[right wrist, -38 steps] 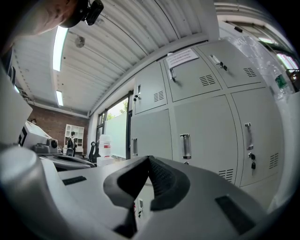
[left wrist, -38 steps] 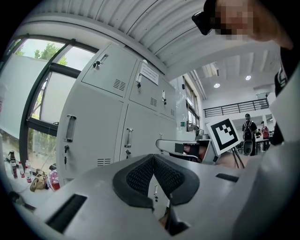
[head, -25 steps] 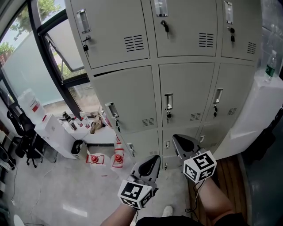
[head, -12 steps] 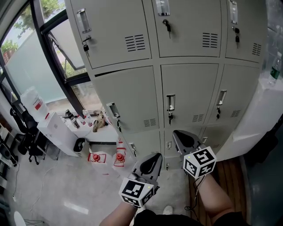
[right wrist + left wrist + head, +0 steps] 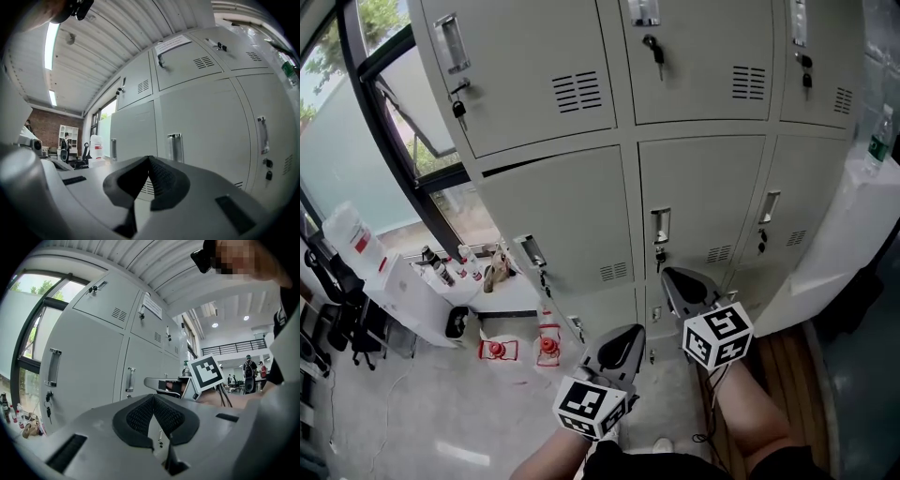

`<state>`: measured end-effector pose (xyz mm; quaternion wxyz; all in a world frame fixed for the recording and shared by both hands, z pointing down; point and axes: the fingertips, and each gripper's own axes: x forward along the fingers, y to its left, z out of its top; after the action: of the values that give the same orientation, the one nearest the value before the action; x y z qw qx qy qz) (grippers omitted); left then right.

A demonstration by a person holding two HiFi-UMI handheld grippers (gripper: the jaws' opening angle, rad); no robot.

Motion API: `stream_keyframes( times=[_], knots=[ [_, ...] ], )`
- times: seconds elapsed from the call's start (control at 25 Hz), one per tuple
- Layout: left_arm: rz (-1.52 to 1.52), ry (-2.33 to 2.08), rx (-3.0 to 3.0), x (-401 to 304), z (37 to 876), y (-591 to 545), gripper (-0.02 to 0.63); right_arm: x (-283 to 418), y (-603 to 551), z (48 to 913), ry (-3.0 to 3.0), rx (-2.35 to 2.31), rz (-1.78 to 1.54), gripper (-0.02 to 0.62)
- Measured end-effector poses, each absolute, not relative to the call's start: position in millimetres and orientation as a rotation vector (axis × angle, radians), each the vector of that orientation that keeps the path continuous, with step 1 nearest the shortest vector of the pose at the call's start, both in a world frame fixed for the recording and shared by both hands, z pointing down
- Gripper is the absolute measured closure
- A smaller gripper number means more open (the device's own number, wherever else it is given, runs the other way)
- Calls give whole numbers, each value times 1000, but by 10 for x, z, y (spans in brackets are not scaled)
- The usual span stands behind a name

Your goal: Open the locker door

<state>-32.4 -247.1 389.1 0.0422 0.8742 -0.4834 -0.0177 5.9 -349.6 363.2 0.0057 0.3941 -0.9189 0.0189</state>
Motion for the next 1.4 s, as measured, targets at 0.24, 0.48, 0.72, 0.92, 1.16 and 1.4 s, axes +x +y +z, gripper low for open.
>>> stream_keyframes(
  times=[0.24,0.48,0.72,0.92,1.16,1.4],
  knots=[
    [-36,-1392,2701,-481,3896,-2688,589,-65,-3797,3659,-2824,1323,69,537],
    [-56,-1346,2731,-628,3892,-2888,589,-140,-4056,3717,-2767,1403,83,476],
    [-57,-1298,2750,-717,3911,-3027,589,-181,-4275,3768,-2680,1480,47,408],
    [-58,-1276,2762,-783,3912,-3071,589,-208,-4408,3766,-2637,1531,40,383],
    [-55,-1284,2758,-912,3924,-3088,589,-238,-4545,3766,-2600,1579,33,370],
    [-58,-1288,2750,-989,3938,-3094,589,-281,-4636,3810,-2535,1610,7,387]
  ],
)
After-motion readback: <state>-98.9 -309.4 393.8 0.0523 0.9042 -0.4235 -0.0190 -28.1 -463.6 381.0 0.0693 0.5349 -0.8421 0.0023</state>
